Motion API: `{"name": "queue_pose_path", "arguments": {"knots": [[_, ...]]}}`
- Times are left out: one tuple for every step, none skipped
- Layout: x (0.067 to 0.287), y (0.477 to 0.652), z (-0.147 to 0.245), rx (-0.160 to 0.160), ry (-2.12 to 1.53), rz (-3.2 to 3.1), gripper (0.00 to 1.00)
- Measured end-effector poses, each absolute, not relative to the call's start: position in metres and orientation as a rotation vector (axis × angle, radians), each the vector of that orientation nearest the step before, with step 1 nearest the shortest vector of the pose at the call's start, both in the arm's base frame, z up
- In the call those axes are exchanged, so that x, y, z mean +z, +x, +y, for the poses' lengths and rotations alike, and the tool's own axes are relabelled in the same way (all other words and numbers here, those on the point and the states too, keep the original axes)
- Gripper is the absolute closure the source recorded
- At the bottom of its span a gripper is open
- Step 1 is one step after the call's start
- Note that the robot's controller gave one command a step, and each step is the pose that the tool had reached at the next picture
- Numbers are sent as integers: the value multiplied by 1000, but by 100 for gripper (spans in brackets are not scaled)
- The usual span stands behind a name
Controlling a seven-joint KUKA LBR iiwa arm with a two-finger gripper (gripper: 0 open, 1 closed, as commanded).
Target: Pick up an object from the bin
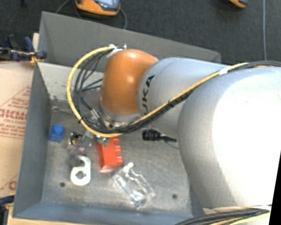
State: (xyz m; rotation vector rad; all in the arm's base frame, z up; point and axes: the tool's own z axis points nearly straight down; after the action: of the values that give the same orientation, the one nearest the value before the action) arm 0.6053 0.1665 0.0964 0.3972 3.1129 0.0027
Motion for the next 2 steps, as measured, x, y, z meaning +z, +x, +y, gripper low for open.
{"name": "queue_pose_path", "arguments": {"knots": [[212,584,169,7,396,3107,100],[142,552,169,-3,1092,2948,100]]}}
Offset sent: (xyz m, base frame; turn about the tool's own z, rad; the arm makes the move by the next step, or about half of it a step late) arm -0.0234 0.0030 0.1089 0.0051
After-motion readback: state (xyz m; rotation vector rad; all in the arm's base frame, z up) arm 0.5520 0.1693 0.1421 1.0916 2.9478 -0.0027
